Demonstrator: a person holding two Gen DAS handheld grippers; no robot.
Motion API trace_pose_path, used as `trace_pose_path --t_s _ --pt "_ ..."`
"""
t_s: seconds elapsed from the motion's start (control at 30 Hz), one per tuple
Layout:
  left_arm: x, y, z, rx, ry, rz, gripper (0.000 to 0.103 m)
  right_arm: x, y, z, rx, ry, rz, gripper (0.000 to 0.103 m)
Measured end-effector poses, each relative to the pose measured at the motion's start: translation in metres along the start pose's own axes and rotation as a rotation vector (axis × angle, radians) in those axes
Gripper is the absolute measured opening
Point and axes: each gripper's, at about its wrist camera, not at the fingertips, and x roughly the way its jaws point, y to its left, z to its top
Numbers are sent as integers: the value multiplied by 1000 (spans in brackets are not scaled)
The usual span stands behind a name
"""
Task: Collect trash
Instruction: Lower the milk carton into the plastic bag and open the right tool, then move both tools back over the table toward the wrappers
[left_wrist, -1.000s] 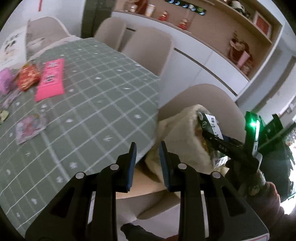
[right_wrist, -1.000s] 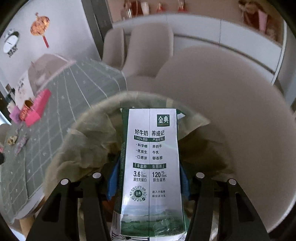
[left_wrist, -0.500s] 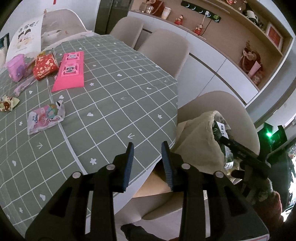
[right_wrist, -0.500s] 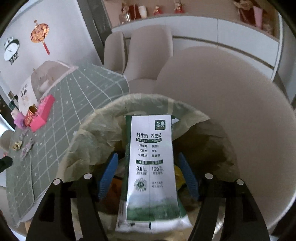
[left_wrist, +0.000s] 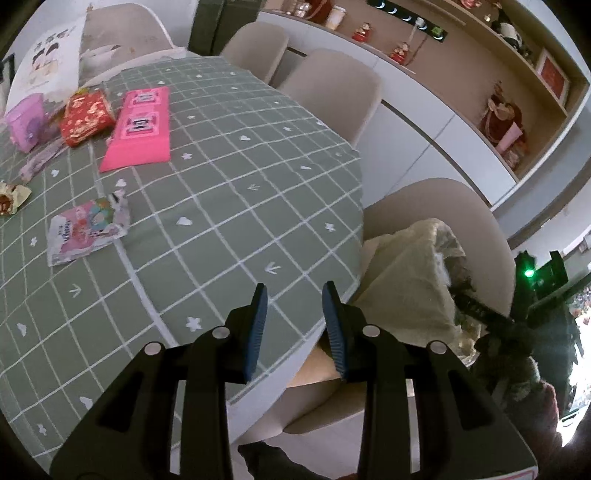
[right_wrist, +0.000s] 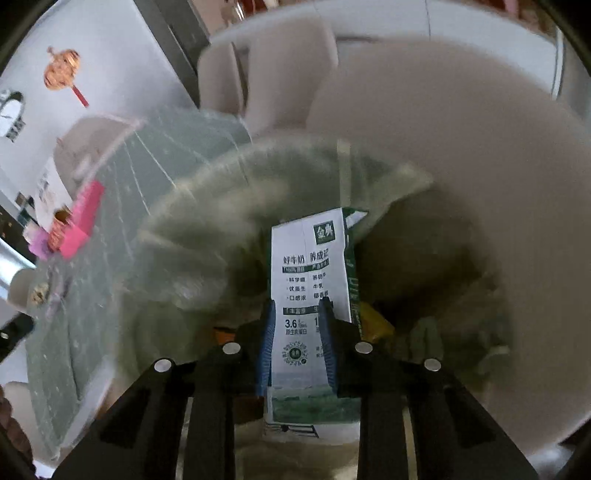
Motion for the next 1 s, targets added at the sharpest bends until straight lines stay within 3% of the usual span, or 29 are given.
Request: trace_pose_path --t_s 0.17,0.3,0.47,0.67,0.8,1.0 --pt "-1 26 -3 -61 7 31 30 5 1 0 21 26 -23 24" --pt "-3 46 -5 -91 4 50 30 -20 21 6 -24 -60 -57 25" --pt "-10 78 -4 -128 -24 78 30 -61 57 13 -103 -195 -29 29" --pt "-31 140 1 -202 -104 142 30 -73 136 18 -222 -297 80 29" --pt "-51 196 5 -284 -138 202 30 -60 198 18 -276 -288 174 35" --pt "-81 303 19 -570 -215 244 34 -41 290 11 -359 -240 306 45"
